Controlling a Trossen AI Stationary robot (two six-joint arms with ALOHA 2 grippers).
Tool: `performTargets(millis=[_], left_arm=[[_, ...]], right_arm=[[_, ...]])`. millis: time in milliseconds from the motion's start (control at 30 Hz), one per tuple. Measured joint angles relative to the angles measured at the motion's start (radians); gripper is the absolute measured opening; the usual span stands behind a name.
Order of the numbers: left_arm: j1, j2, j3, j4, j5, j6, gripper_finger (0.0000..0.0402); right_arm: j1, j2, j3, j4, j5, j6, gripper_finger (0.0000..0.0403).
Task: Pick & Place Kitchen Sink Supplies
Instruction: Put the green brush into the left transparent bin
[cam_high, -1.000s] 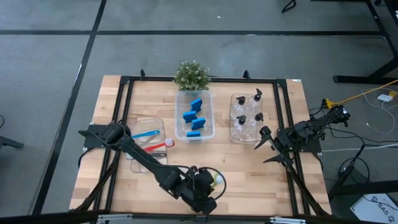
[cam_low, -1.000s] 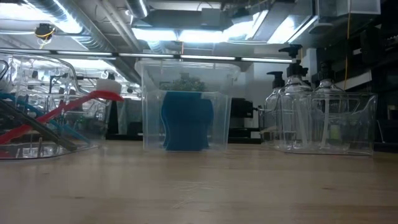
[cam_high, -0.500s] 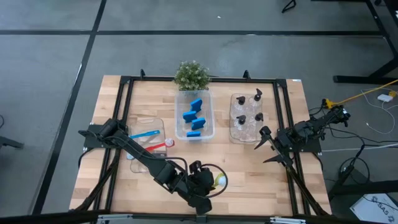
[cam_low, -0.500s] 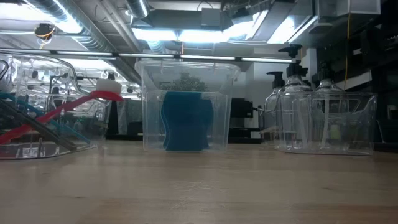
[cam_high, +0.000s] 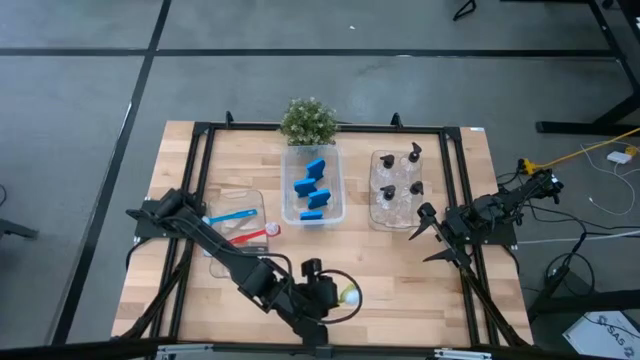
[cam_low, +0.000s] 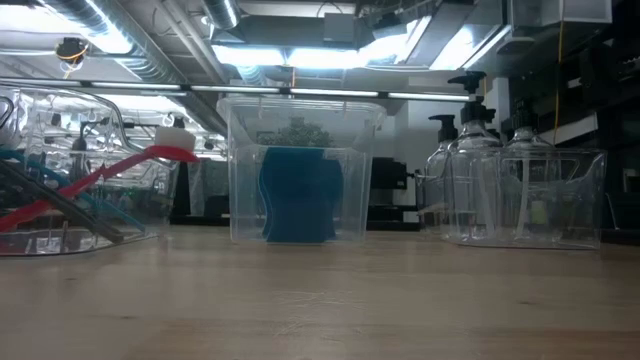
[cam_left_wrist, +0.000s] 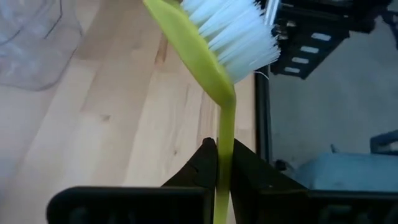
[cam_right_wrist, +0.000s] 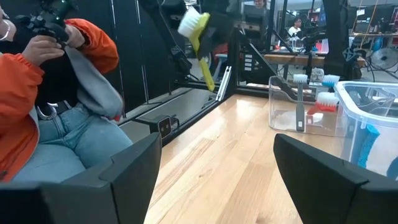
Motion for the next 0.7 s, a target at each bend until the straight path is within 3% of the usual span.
performTargets(millis=[133,300,700], left_arm=[[0.007,-0.041,0.0,-0.031,0.035,0.02,0.0014],[0.022,-0.138,0.0,-0.146,0.209,0.017,0.0035],[-0.035,-0.339,0.0,-0.535,0.242,0.062,0.0016]], right_arm=[[0.0,0.0,0.0,0.0,0.0,0.0,0.0308],[0.0,0.0,0.0,0.0,0.0,0.0,0.0308],[0.0,0.0,0.0,0.0,0.0,0.001,0.0308]])
